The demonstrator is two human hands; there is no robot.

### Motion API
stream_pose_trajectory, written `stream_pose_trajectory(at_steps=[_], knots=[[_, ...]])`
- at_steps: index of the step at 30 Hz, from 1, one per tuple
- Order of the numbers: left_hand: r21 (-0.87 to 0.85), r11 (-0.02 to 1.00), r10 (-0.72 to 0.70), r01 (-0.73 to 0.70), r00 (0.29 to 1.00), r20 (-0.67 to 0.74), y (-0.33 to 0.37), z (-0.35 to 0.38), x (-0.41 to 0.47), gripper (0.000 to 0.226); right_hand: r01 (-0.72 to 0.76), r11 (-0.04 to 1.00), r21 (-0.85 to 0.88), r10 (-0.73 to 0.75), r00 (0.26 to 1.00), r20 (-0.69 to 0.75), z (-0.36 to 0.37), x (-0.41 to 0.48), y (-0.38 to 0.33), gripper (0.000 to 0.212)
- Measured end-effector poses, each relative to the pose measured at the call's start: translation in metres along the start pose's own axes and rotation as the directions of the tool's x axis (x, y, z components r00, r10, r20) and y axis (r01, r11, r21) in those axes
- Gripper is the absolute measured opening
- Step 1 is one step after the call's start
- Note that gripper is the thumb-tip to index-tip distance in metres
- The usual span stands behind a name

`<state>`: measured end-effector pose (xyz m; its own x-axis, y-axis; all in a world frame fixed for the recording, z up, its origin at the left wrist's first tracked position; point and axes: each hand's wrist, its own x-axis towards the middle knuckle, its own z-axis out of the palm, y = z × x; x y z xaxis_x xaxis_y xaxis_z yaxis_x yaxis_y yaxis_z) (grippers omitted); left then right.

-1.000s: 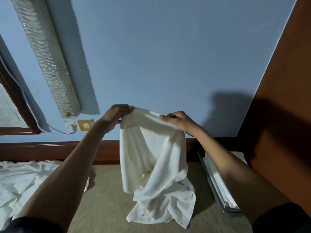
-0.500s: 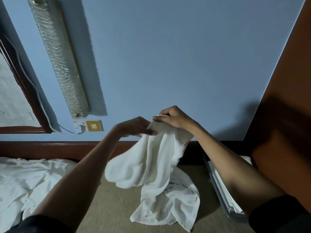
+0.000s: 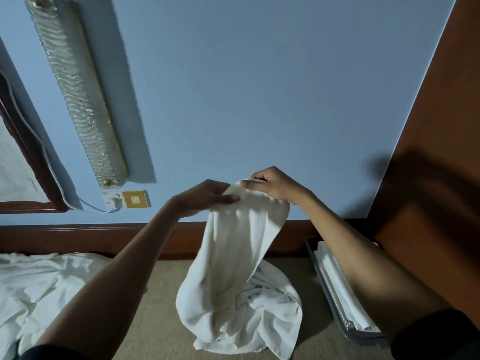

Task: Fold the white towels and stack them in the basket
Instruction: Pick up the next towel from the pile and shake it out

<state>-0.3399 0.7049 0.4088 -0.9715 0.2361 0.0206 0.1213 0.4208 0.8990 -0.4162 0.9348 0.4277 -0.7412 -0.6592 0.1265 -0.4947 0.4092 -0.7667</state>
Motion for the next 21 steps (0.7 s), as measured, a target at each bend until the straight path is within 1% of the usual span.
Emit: stream_pose_trajectory(at_steps=[4, 6, 8, 10, 11, 13, 14, 16, 17, 19, 21], knots=[[-0.093, 0.996, -0.019, 0.004, 0.986, -0.167, 0.000, -0.019, -0.004, 0.024, -0.052, 0.999, 0.010, 0.052, 0.999, 0.008, -0.011, -0.006, 0.013, 0.076], [-0.065, 0.998, -0.024, 0.013, 0.987, -0.161, 0.000, -0.023, -0.006, 0.025, -0.042, 0.999, 0.035, 0.042, 0.999, -0.008, -0.012, -0.009, 0.017, 0.073], [0.007, 1.000, -0.013, 0.014, 0.995, -0.102, 0.006, -0.013, -0.005, 0.018, -0.007, 0.999, 0.043, 0.008, 0.999, -0.039, -0.010, -0.006, 0.010, 0.067], [0.072, 0.997, 0.001, 0.007, 0.994, -0.110, 0.013, -0.004, -0.002, 0.017, 0.024, 0.998, 0.065, -0.020, 0.998, -0.067, -0.005, -0.001, 0.001, 0.064], [0.080, 0.997, 0.019, -0.007, 0.989, -0.148, 0.015, -0.005, -0.001, 0.024, 0.025, 0.996, 0.088, -0.018, 0.997, -0.077, -0.003, 0.002, 0.000, 0.061], [0.035, 0.998, 0.055, -0.049, 0.971, -0.233, 0.014, -0.013, -0.003, 0.041, -0.018, 0.988, 0.151, 0.028, 0.998, -0.063, -0.002, 0.004, 0.005, 0.050], [-0.007, 0.998, 0.064, -0.068, 0.965, -0.255, 0.013, -0.019, -0.005, 0.041, -0.059, 0.984, 0.170, 0.064, 0.997, -0.030, -0.003, 0.004, 0.010, 0.045], [-0.060, 0.994, 0.071, -0.087, 0.973, -0.222, 0.011, -0.025, -0.009, 0.033, -0.098, 0.975, 0.201, 0.093, 0.995, 0.034, -0.003, 0.004, 0.017, 0.041], [-0.061, 0.995, 0.068, -0.081, 0.980, -0.188, 0.012, -0.024, -0.010, 0.030, -0.075, 0.967, 0.243, 0.070, 0.997, 0.030, -0.002, 0.006, 0.018, 0.038], [-0.057, 0.997, 0.052, -0.060, 0.989, -0.139, 0.011, -0.020, -0.009, 0.031, 0.004, 0.936, 0.351, 0.015, 0.999, -0.052, 0.001, 0.010, 0.013, 0.031], [-0.047, 0.998, 0.029, -0.036, 0.991, -0.134, 0.008, -0.019, -0.007, 0.027, 0.064, 0.909, 0.412, -0.005, 0.990, -0.142, 0.008, 0.014, 0.008, 0.033]])
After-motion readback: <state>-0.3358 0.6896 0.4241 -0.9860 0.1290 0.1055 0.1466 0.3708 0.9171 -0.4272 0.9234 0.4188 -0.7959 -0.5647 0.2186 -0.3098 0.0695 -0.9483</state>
